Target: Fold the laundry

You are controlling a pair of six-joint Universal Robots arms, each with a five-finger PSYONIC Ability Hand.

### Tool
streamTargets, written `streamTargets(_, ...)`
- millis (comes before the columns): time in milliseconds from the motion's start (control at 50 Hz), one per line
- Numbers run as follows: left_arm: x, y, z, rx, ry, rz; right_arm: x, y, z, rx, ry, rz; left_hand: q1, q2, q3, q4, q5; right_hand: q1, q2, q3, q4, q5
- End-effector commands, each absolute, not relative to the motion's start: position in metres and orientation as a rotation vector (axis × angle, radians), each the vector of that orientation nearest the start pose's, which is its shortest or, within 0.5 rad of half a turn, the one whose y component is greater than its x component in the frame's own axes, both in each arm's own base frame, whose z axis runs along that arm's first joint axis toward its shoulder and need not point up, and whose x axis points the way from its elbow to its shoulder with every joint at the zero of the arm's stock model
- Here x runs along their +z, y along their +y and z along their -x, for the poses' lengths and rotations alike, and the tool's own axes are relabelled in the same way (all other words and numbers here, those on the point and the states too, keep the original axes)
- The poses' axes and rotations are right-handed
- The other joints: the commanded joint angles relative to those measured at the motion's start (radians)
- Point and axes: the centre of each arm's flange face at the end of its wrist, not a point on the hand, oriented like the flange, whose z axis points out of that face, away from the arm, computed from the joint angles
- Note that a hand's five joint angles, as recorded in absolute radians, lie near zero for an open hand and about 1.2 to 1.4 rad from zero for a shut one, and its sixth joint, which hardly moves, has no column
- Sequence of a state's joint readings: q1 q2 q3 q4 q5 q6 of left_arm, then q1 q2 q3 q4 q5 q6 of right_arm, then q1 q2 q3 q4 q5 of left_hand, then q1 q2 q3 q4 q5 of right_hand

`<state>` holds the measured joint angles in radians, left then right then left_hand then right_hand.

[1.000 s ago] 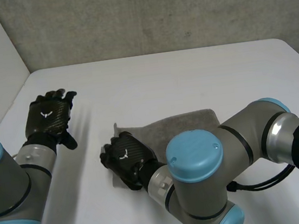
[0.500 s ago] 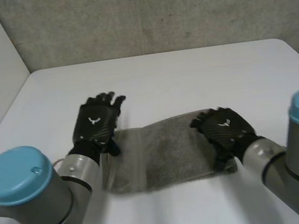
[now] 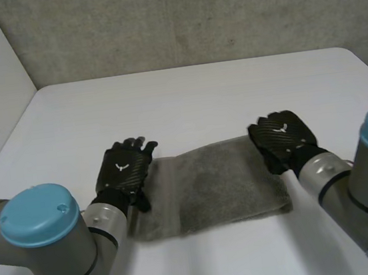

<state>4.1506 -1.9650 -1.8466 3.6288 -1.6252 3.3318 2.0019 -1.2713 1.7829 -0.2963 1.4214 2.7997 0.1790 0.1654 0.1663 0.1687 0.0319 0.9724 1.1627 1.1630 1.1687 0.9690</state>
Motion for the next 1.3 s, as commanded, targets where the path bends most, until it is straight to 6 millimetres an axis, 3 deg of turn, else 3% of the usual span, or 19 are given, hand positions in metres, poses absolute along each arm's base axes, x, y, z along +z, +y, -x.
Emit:
streamTargets(20,0.149,-0.217,0.278,-2.122,2.402,-0.832,0.165,-0.222,-0.267,-1.721,2.159,0.96,-0.005,0.009,0.008,0.006,-0.032,0.082,-0.109,-0.109,-0.115,-0.089)
streamTargets(120,0.146,-0.217,0.277,-2.107,2.404,-0.84,0.146,-0.213,-0.25,-1.617,2.259,0.966,-0.005,0.009,0.008,0.006,-0.032,-0.252,-0.443,-0.443,-0.449,-0.424)
streamTargets(260,0.143,-0.216,0.277,-2.097,2.41,-0.845,0.132,-0.215,-0.232,-1.593,2.33,0.928,-0.005,0.009,0.008,0.006,-0.032,-0.297,-0.488,-0.488,-0.494,-0.468)
streamTargets(420,0.145,-0.216,0.277,-2.098,2.408,-0.84,0.123,-0.221,-0.23,-1.636,2.283,0.918,-0.005,0.009,0.008,0.006,-0.032,-0.083,-0.273,-0.274,-0.279,-0.254)
streamTargets(460,0.146,-0.217,0.276,-2.103,2.404,-0.836,0.119,-0.226,-0.23,-1.653,2.277,0.911,-0.005,0.009,0.008,0.006,-0.032,0.421,0.231,0.23,0.225,0.25)
streamTargets(600,0.148,-0.217,0.276,-2.112,2.402,-0.829,0.135,-0.247,-0.228,-1.778,2.24,0.898,-0.005,0.009,0.008,0.006,-0.032,0.424,0.234,0.233,0.228,0.253)
streamTargets(700,0.152,-0.217,0.276,-2.13,2.395,-0.817,0.174,-0.256,-0.253,-1.922,2.065,0.985,-0.005,0.009,0.008,0.006,-0.032,0.424,0.234,0.233,0.228,0.253)
streamTargets(740,0.162,-0.218,0.275,-2.168,2.373,-0.791,0.2,-0.232,-0.296,-1.912,1.881,1.091,-0.005,0.009,0.008,0.006,-0.032,0.424,0.234,0.233,0.228,0.253)
streamTargets(760,0.162,-0.218,0.275,-2.168,2.373,-0.791,0.2,-0.232,-0.296,-1.912,1.88,1.091,-0.005,0.009,0.008,0.006,-0.032,0.424,0.234,0.233,0.228,0.253)
streamTargets(780,0.166,-0.22,0.273,-2.181,2.361,-0.774,0.204,-0.219,-0.316,-1.872,1.811,1.148,-0.005,0.009,0.008,0.006,-0.032,0.424,0.234,0.233,0.228,0.253)
streamTargets(800,0.17,-0.223,0.27,-2.193,2.35,-0.751,0.198,-0.201,-0.341,-1.793,1.753,1.227,-0.005,0.009,0.008,0.006,-0.032,0.424,0.234,0.233,0.228,0.253)
streamTargets(820,0.17,-0.223,0.27,-2.194,2.35,-0.751,0.197,-0.201,-0.341,-1.792,1.753,1.228,-0.005,0.009,0.008,0.006,-0.032,0.424,0.234,0.233,0.228,0.253)
streamTargets(860,0.176,-0.227,0.266,-2.211,2.332,-0.726,0.185,-0.169,-0.372,-1.67,1.683,1.335,-0.005,0.009,0.008,0.006,-0.032,0.424,0.234,0.233,0.228,0.253)
streamTargets(1020,0.206,-0.24,0.245,-2.298,2.307,-0.525,0.138,-0.12,-0.392,-1.422,1.641,1.49,-0.005,0.009,0.008,0.006,-0.032,0.424,0.234,0.233,0.228,0.253)
streamTargets(1060,0.209,-0.241,0.244,-2.324,2.343,-0.468,0.14,-0.121,-0.392,-1.428,1.638,1.484,-0.005,0.009,0.008,0.006,-0.032,0.363,0.173,0.173,0.167,0.192)
streamTargets(1100,0.21,-0.241,0.244,-2.342,2.366,-0.438,0.157,-0.128,-0.39,-1.477,1.638,1.431,-0.005,0.009,0.008,0.006,-0.032,-0.502,-0.692,-0.692,-0.698,-0.673)
streamTargets(1140,0.212,-0.241,0.245,-2.359,2.411,-0.39,0.172,-0.137,-0.387,-1.527,1.641,1.378,-0.005,0.009,0.008,0.006,-0.032,-0.744,-0.934,-0.935,-0.94,-0.915)
streamTargets(1180,0.213,-0.24,0.247,-2.36,2.428,-0.391,0.205,-0.175,-0.368,-1.639,1.73,1.165,-0.005,0.009,0.008,0.006,-0.032,-0.798,-0.988,-0.988,-0.994,-0.969)
streamTargets(1300,0.22,-0.228,0.264,-2.357,2.493,-0.467,0.224,-0.209,-0.345,-1.625,1.837,0.828,0.002,0.016,0.015,0.013,-0.025,-0.798,-0.988,-0.988,-0.994,-0.969)
